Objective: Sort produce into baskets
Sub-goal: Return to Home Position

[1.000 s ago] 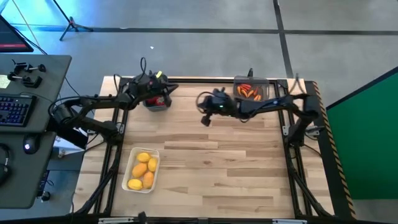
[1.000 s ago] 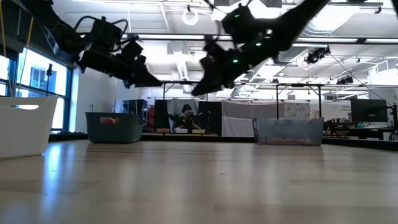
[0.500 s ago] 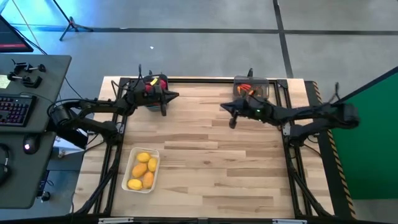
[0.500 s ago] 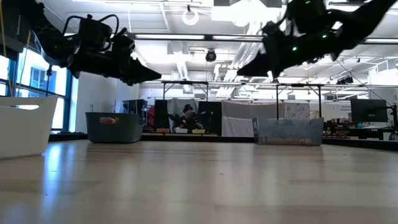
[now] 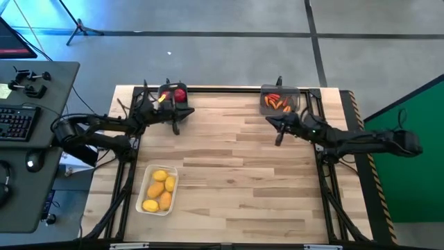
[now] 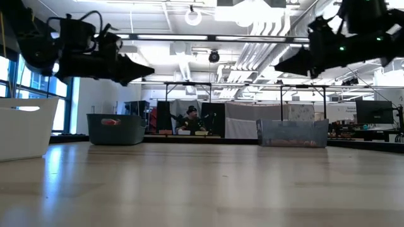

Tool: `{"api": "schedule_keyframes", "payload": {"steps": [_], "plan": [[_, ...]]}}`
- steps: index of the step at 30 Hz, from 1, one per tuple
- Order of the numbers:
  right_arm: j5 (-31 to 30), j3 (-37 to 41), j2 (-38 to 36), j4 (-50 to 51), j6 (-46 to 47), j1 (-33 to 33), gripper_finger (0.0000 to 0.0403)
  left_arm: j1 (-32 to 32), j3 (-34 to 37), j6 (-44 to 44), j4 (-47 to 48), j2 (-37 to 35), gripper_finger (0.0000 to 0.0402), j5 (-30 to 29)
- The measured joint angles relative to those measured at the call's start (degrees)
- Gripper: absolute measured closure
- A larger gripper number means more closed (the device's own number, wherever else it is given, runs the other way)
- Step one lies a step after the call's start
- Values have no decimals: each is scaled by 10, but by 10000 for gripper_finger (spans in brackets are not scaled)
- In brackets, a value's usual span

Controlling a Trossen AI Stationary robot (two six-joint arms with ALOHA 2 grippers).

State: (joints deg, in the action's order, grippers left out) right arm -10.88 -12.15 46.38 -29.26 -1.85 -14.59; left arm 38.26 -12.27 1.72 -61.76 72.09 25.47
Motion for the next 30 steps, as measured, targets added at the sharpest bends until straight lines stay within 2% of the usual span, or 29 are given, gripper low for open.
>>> {"api": "schedule_keyframes", "payload": {"steps": [2,9,19,30], "plan": [[-7,24,-33,3,6,0,403,0,14,-2,-21,-18,401,0],[-34,84,-137,14,16,0,403,0,45,-15,0,-84,401,0],[-50,93,-264,139,14,0,403,11,113,-32,7,-185,401,-4],[-45,93,-380,249,20,0,403,15,116,-20,145,-298,401,-4]]}}
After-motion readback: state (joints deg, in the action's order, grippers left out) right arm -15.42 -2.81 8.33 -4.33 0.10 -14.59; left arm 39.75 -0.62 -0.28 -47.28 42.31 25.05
